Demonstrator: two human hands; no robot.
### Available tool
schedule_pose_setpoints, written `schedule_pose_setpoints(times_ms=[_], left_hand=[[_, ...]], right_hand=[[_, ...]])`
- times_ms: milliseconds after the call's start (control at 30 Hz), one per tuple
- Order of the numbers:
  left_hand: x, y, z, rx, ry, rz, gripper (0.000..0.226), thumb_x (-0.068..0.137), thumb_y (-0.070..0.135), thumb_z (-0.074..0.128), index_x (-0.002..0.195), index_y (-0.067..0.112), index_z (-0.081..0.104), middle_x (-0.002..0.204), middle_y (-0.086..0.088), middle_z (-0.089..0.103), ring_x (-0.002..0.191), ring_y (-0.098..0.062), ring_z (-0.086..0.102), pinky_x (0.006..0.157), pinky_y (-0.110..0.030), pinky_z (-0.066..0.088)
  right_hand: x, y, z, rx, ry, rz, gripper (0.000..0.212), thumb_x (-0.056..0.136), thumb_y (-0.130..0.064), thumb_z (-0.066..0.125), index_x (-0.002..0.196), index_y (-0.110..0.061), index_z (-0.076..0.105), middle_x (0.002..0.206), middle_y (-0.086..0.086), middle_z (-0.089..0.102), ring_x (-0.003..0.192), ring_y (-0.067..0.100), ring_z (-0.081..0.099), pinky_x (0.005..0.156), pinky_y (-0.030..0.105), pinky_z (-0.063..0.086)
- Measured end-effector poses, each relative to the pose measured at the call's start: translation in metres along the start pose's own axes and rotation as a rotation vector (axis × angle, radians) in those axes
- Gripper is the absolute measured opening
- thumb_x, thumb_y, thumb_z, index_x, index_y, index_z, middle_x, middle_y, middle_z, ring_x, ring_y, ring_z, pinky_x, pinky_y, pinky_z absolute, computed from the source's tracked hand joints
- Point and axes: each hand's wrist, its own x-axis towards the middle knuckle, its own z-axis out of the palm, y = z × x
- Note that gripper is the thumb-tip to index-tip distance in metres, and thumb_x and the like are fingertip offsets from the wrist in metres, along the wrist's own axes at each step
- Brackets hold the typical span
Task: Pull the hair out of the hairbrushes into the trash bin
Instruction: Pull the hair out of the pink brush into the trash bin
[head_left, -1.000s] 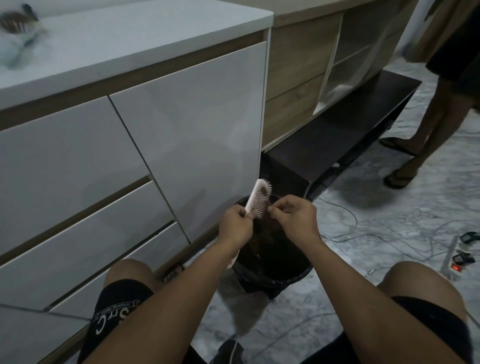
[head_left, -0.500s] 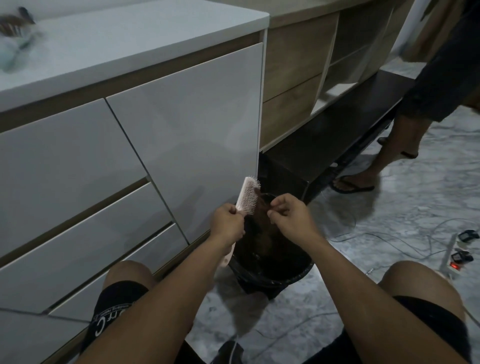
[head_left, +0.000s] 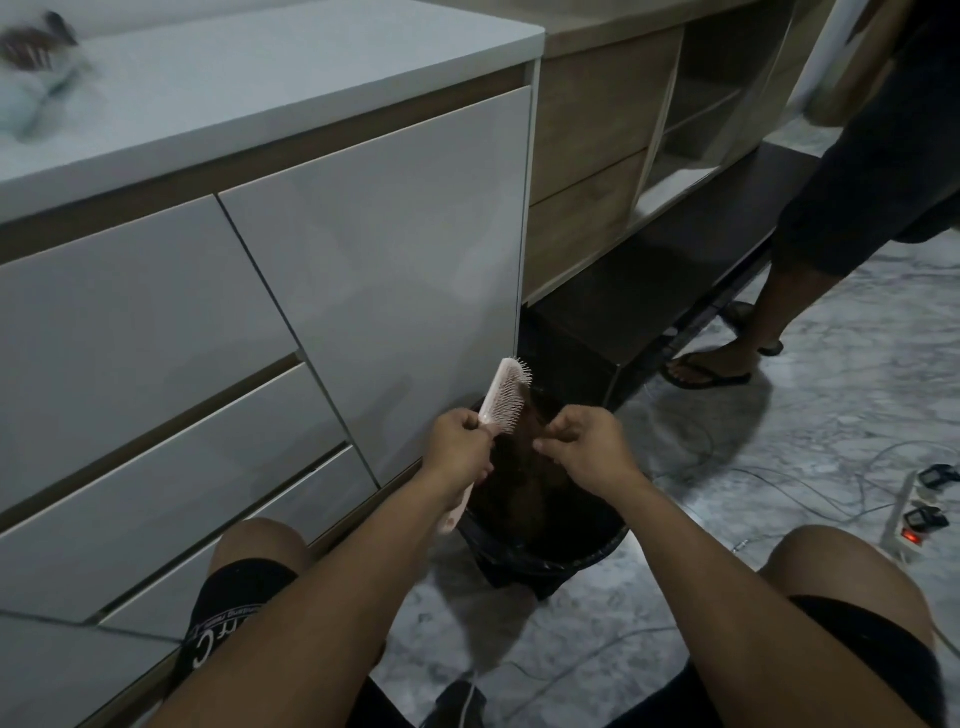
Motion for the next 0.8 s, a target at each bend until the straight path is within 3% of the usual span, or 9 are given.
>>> schedule_pose_setpoints(times_ms=[233,300,367,467,533,667,733,800], left_hand=[[0.008,-0.003,-0.01,0.003,0.108,0.004,0.015,0.094,0.012,0.056,0.082,0.003,0.058,0.069,-0.014,0.059,0.043,-0.019,0.049,0.037,-0.023,0.037],[0.007,-0.002,-0.011,-0.003,0.068,-0.003,0.013,0.093,0.013,0.057,0.083,0.004,0.059,0.071,-0.013,0.061,0.044,-0.018,0.051,0.036,-0.022,0.039],[0.004,0.0,-0.01,-0.013,0.026,-0.003,0.012,0.093,0.014,0.058,0.083,0.007,0.061,0.073,-0.012,0.062,0.045,-0.017,0.053,0.038,-0.022,0.04],[0.0,0.004,-0.007,-0.004,-0.015,0.002,0.013,0.091,0.012,0.056,0.078,0.012,0.059,0.073,-0.011,0.061,0.046,-0.017,0.053,0.04,-0.024,0.04],[-0.004,0.007,-0.005,0.027,-0.036,0.007,0.012,0.088,0.01,0.053,0.08,0.012,0.061,0.07,-0.01,0.06,0.047,-0.018,0.054,0.042,-0.024,0.041],[-0.013,0.01,-0.001,0.105,-0.085,0.073,0.012,0.087,0.011,0.053,0.083,0.015,0.064,0.068,-0.005,0.06,0.051,-0.017,0.057,0.044,-0.023,0.042],[-0.014,0.011,-0.001,0.143,-0.098,0.116,0.011,0.089,0.014,0.055,0.084,0.017,0.064,0.067,-0.002,0.059,0.052,-0.016,0.056,0.043,-0.023,0.042],[-0.014,0.011,-0.001,0.164,-0.095,0.145,0.012,0.088,0.014,0.057,0.08,0.019,0.063,0.065,-0.002,0.058,0.049,-0.016,0.055,0.044,-0.023,0.042]], right_hand=[[0.004,0.007,-0.011,-0.13,0.129,0.045,0.03,0.077,-0.013,0.079,0.058,-0.023,0.058,0.064,-0.006,0.062,0.064,0.011,0.059,0.059,0.02,0.04],[0.004,0.007,-0.01,-0.118,0.116,0.056,0.021,0.08,-0.013,0.076,0.067,-0.022,0.061,0.069,-0.006,0.064,0.068,0.009,0.06,0.056,0.017,0.04],[0.004,0.006,-0.008,-0.07,0.078,0.058,0.017,0.078,-0.008,0.073,0.083,-0.022,0.063,0.083,-0.004,0.067,0.081,0.013,0.064,0.066,0.017,0.048],[0.003,0.002,-0.001,0.166,0.012,0.085,0.047,0.068,-0.003,0.073,0.106,-0.024,0.054,0.116,0.001,0.061,0.103,0.02,0.063,0.089,0.038,0.055],[0.001,-0.003,0.001,0.249,-0.018,0.073,0.062,0.07,-0.004,0.075,0.121,-0.023,0.044,0.129,-0.002,0.05,0.11,0.019,0.059,0.089,0.038,0.054],[-0.002,-0.007,-0.001,0.266,-0.071,0.011,0.081,0.077,-0.015,0.08,0.141,-0.018,0.03,0.133,-0.009,0.042,0.103,0.014,0.062,0.082,0.025,0.052],[-0.003,-0.007,-0.001,0.269,-0.103,0.027,0.085,0.08,-0.016,0.078,0.146,-0.019,0.026,0.128,-0.009,0.05,0.1,0.011,0.062,0.078,0.02,0.048],[-0.002,-0.004,0.0,0.286,-0.099,0.05,0.084,0.08,-0.016,0.078,0.146,-0.02,0.027,0.121,-0.003,0.064,0.103,0.011,0.063,0.086,0.027,0.049]])
